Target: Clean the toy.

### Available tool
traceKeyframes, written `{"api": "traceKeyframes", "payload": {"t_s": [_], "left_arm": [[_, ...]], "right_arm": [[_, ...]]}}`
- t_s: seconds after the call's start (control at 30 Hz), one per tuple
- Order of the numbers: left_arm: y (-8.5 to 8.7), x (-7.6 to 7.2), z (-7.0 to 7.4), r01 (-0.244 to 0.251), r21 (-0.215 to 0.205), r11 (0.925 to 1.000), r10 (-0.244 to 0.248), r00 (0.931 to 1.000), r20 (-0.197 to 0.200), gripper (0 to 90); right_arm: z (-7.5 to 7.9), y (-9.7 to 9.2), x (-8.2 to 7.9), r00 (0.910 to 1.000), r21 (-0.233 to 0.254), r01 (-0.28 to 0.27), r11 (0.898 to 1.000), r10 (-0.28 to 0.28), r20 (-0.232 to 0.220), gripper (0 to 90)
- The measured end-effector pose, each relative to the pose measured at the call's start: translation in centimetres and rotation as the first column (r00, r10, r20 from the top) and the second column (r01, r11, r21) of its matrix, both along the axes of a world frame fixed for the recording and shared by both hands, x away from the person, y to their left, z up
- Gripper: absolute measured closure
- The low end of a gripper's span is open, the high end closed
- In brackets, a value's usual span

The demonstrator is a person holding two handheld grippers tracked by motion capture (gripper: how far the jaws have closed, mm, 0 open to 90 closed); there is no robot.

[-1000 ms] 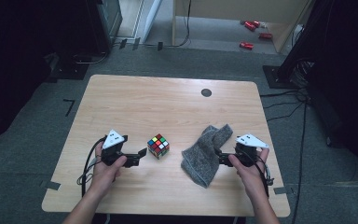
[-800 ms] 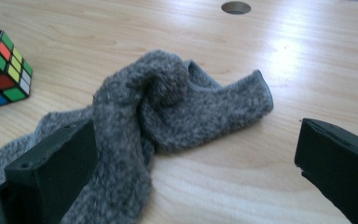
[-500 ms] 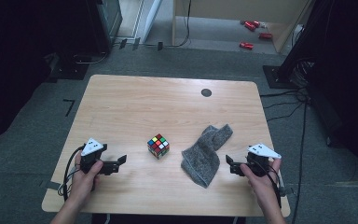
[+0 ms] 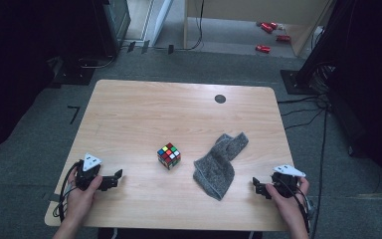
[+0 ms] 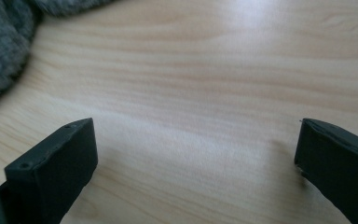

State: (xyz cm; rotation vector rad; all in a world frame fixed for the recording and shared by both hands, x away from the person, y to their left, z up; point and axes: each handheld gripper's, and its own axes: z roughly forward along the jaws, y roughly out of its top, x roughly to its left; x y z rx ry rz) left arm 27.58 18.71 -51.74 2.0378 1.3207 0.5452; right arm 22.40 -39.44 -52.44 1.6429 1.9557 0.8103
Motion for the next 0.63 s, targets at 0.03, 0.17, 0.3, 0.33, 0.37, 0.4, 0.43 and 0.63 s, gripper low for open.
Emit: {"api": "traceKeyframes", "payload": {"t_s": [0.03,0.17,0.3,0.33,0.37,0.4,0.43,0.63], "left_arm": [[-0.08,0.00,-0.01,-0.004,0.017,0.9999,0.003,1.0000,0.008,3.8],[-0.19,0.26,-0.09,0.020,0.024,0.9995,-0.020,0.9997,-0.017,3.7],[-0.23,0.27,-0.10,0.023,0.023,0.9995,-0.022,0.9996,-0.017,3.7],[-0.23,0.26,-0.10,0.023,0.023,0.9995,-0.023,0.9996,-0.017,3.7],[-0.23,0.27,-0.10,0.023,0.023,0.9995,-0.022,0.9996,-0.017,3.7],[-0.23,0.27,-0.11,0.023,0.023,0.9995,-0.022,0.9996,-0.017,3.7],[-0.23,0.27,-0.10,0.023,0.023,0.9995,-0.023,0.9996,-0.017,3.7],[-0.23,0.26,-0.10,0.023,0.023,0.9995,-0.022,0.9996,-0.017,3.7]], "right_arm": [[-0.03,0.01,-0.03,1.0000,0.001,0.000,1.000,0.000,0.005,0.0],[-0.21,-0.06,-0.03,0.9996,0.005,-0.014,1.000,0.013,0.025,0.0],[-0.21,-0.11,0.01,0.9995,0.005,-0.021,1.000,0.021,0.025,0.0],[-0.21,-0.11,0.01,0.9995,0.005,-0.021,1.000,0.021,0.025,0.0],[-0.21,-0.11,0.01,0.9995,0.005,-0.021,1.000,0.021,0.025,0.0],[-0.21,-0.11,0.01,0.9995,0.005,-0.021,1.000,0.021,0.025,0.0],[-0.21,-0.11,0.01,0.9995,0.005,-0.021,1.000,0.021,0.025,0.0],[-0.21,-0.11,0.01,0.9995,0.005,-0.021,1.000,0.020,0.025,0.0]]}}
